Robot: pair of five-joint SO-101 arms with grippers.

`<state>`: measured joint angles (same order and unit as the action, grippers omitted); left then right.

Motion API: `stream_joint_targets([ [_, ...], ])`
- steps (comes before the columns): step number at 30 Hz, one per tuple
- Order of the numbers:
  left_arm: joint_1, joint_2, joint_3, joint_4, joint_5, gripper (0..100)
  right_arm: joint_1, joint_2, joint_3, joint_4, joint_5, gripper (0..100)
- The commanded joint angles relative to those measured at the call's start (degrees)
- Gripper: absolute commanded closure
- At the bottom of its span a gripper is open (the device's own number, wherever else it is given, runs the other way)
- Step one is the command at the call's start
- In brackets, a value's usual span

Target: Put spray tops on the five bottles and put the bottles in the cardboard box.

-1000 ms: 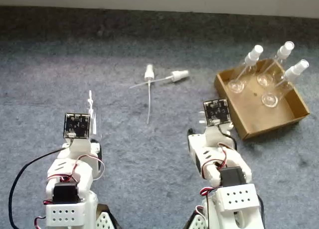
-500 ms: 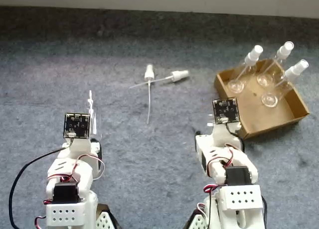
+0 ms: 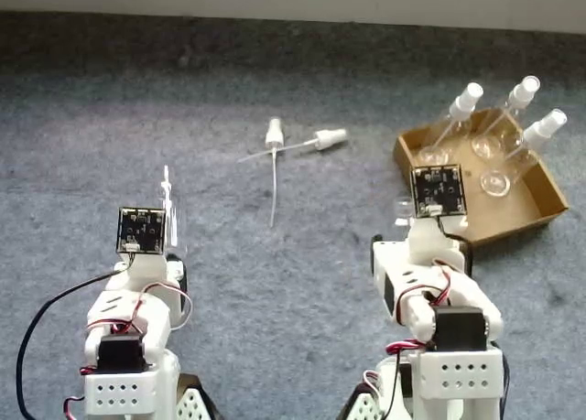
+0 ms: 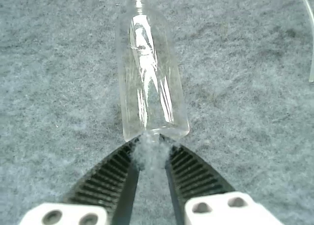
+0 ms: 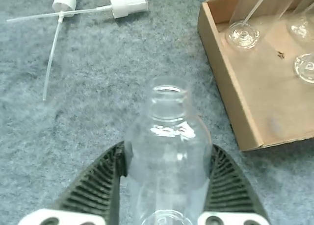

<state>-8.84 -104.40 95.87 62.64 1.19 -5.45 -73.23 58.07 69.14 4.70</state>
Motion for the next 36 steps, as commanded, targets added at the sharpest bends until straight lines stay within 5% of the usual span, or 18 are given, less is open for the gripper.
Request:
stream_joint_targets([
  [1,0.8,-0.4,0.7,-1.3,-0.4,100,0.7,-3.4,-6.9,2.9,-0.2,89.6],
  [15,0.8,-0.4,0.7,-1.2,-0.4,100,0.7,-22.7,-5.7,3.7,3.3,89.6],
  [24,0.8,-0.4,0.7,-1.1,-0.4,100,7.1,-28.2,3.4,-5.1,2.9,89.6],
  [36,0.8,-0.4,0.7,-1.3,-0.4,100,7.1,-32.0,14.1,-11.9,2.9,89.6],
])
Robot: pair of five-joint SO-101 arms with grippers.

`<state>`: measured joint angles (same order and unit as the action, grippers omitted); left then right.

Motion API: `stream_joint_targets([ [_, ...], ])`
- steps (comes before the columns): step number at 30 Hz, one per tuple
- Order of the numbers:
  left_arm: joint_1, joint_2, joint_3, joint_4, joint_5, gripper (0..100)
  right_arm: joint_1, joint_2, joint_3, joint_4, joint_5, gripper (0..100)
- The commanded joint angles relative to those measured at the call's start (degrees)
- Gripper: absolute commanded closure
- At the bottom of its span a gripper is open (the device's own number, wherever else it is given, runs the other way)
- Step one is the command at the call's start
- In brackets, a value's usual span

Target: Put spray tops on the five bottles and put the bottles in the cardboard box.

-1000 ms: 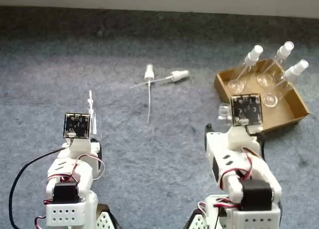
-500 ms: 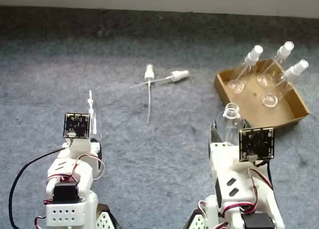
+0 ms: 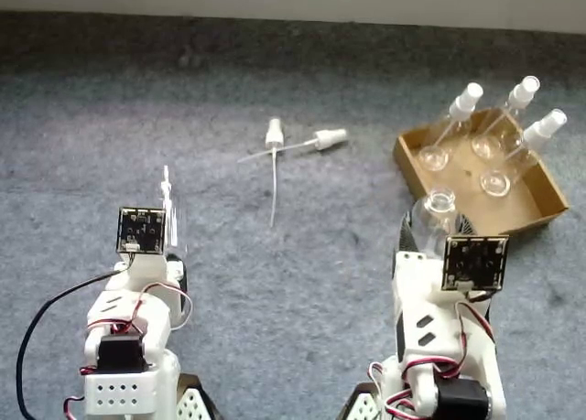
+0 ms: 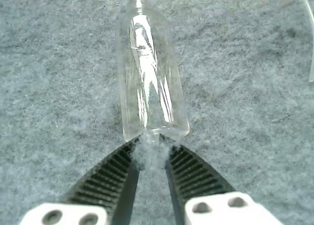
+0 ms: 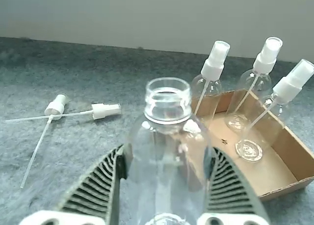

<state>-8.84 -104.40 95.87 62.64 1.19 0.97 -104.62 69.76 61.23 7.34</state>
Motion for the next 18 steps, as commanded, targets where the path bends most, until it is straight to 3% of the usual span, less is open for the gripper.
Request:
stream_joint_targets([
  [1,0.8,-0.4,0.7,-1.3,-0.4,100,0.7,-0.7,4.2,-5.1,0.3,89.6],
  [9,0.4,-0.4,0.8,-3.1,-0.4,100,-5.6,-0.7,13.8,-10.2,-6.6,89.6],
  [18,0.7,-0.4,0.7,-3.3,-0.4,100,-8.0,-0.7,14.4,-10.4,-6.9,89.6],
])
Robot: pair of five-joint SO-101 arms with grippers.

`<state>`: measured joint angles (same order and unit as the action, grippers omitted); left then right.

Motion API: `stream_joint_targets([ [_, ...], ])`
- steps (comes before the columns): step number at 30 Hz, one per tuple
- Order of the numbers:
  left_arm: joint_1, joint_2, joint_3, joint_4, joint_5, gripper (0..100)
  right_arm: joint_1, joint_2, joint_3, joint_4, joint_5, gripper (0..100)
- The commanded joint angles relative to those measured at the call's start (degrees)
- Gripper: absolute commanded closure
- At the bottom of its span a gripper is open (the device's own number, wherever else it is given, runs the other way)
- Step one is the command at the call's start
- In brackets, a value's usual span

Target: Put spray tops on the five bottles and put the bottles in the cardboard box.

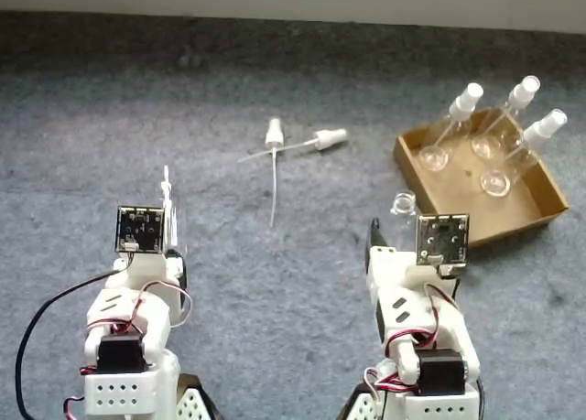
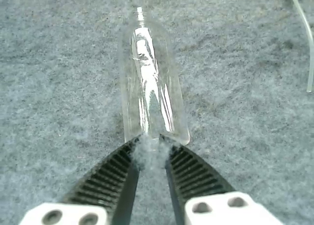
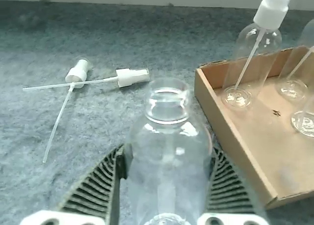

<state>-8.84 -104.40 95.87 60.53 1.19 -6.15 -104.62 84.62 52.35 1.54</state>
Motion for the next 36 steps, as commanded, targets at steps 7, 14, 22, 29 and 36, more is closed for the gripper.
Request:
stream_joint_targets([
  [7,0.3,-0.3,0.0,-1.0,-0.4,100,-0.9,-0.7,0.7,-1.5,-1.1,89.6],
  [14,0.4,-0.1,-6.5,3.3,-11.7,100,-0.8,-0.7,10.6,-16.5,-0.8,89.6],
  [22,0.2,0.0,-13.6,4.0,-16.5,100,-0.9,-0.7,15.8,-21.8,-0.8,89.6],
  [29,0.2,0.0,-19.5,4.0,-16.5,100,-1.1,-0.7,15.9,-21.8,-1.1,89.6],
  [36,0.3,0.0,-22.8,4.0,-16.5,100,-6.1,-0.7,16.0,-21.6,-0.9,89.6],
])
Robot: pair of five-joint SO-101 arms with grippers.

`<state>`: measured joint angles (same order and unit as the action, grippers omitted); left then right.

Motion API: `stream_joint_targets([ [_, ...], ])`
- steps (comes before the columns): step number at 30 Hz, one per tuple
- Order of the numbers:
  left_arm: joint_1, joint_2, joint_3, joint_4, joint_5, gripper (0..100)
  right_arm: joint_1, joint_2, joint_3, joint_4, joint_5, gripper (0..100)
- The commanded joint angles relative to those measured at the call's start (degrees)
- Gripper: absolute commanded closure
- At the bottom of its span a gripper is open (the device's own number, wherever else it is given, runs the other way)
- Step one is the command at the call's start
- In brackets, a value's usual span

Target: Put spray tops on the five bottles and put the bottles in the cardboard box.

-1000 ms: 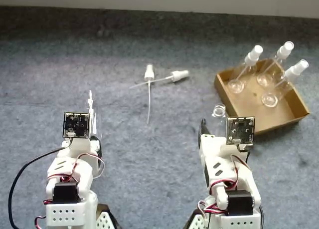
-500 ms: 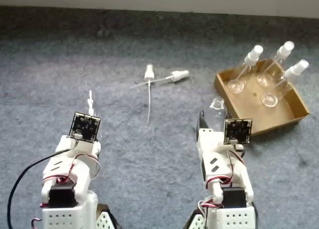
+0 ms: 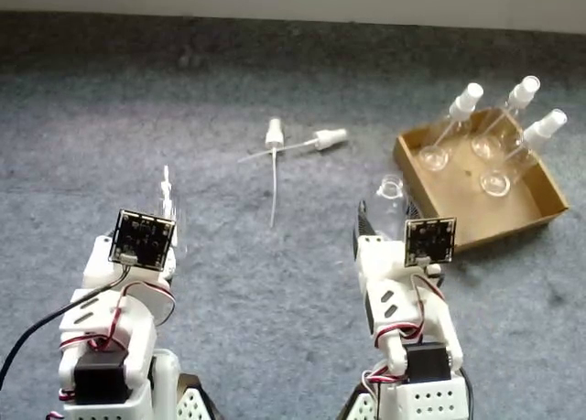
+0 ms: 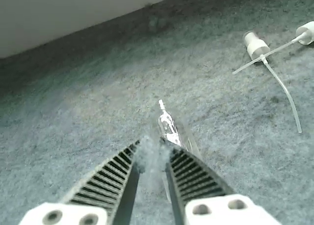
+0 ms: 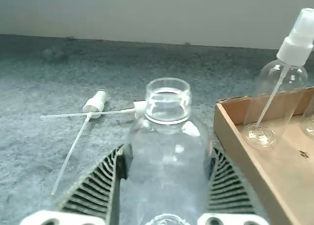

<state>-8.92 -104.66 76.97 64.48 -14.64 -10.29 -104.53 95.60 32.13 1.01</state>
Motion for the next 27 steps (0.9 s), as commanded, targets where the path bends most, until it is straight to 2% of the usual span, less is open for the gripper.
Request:
stream_joint_targets([
  [1,0.4,0.3,-4.2,0.1,-0.7,100,-2.1,-0.7,5.5,-1.4,-0.4,89.6],
  [7,0.5,2.5,-6.7,0.1,-0.7,100,-2.1,-0.7,7.1,-1.5,-0.4,89.6],
  [18,1.0,32.7,-25.0,-0.3,-0.7,100,-2.1,-0.7,7.2,-1.4,-0.5,89.6],
  [27,11.6,48.7,-36.4,-0.3,-0.5,100,-2.1,-0.6,7.2,-1.3,-0.5,89.6],
])
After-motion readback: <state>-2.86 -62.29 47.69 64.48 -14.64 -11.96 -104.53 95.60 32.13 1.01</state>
